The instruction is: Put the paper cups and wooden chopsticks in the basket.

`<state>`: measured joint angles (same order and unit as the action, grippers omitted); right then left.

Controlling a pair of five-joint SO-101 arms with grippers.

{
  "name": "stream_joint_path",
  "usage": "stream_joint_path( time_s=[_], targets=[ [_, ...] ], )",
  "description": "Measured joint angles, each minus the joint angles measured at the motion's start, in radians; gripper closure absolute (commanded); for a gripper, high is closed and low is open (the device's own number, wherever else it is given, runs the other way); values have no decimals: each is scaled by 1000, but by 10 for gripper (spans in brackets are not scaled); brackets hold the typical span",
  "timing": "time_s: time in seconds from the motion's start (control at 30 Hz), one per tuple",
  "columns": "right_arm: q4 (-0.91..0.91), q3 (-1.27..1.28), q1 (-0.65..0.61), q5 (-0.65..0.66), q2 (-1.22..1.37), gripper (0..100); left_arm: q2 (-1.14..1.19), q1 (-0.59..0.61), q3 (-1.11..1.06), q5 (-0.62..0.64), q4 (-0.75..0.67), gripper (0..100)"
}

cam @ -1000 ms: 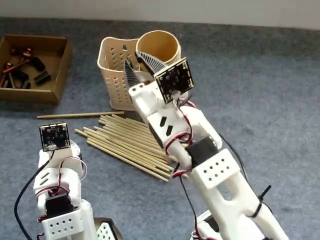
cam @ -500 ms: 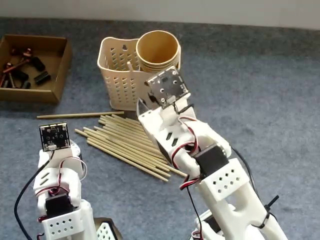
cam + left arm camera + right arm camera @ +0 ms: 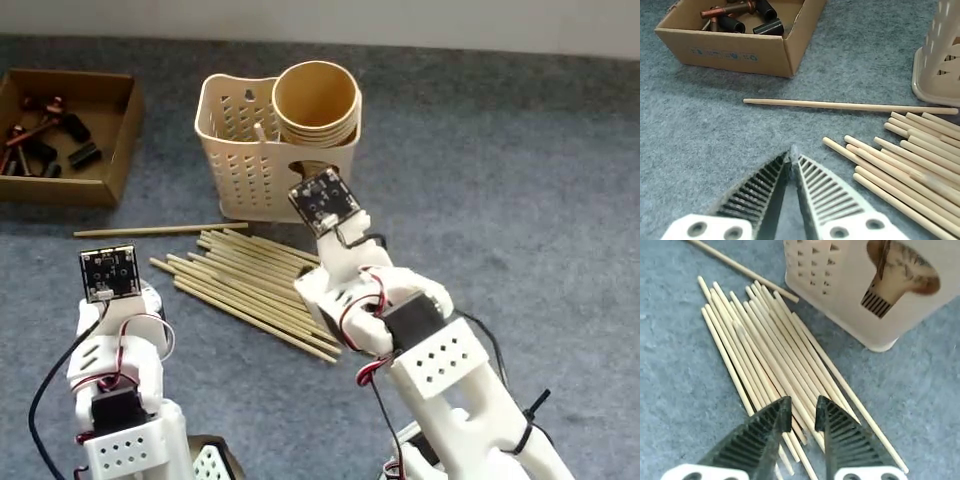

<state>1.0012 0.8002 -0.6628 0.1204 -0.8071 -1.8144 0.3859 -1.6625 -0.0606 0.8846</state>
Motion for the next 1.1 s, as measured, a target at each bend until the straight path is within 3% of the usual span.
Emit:
stream_joint_path(
  time_s=[0.23, 0.53, 0.8, 1.1],
  targets=[
    [-46, 152, -11, 0, 0, 904, 0, -51, -8, 0, 0, 995],
    [-213, 331, -147, 17, 0, 904, 0, -104, -12, 0, 0, 995],
    [-302, 400, -158, 21, 0, 904, 2, -109, -12, 0, 8, 995],
    [-313, 425, -207, 25, 0, 904, 2, -109, -12, 0, 315, 995]
  ],
)
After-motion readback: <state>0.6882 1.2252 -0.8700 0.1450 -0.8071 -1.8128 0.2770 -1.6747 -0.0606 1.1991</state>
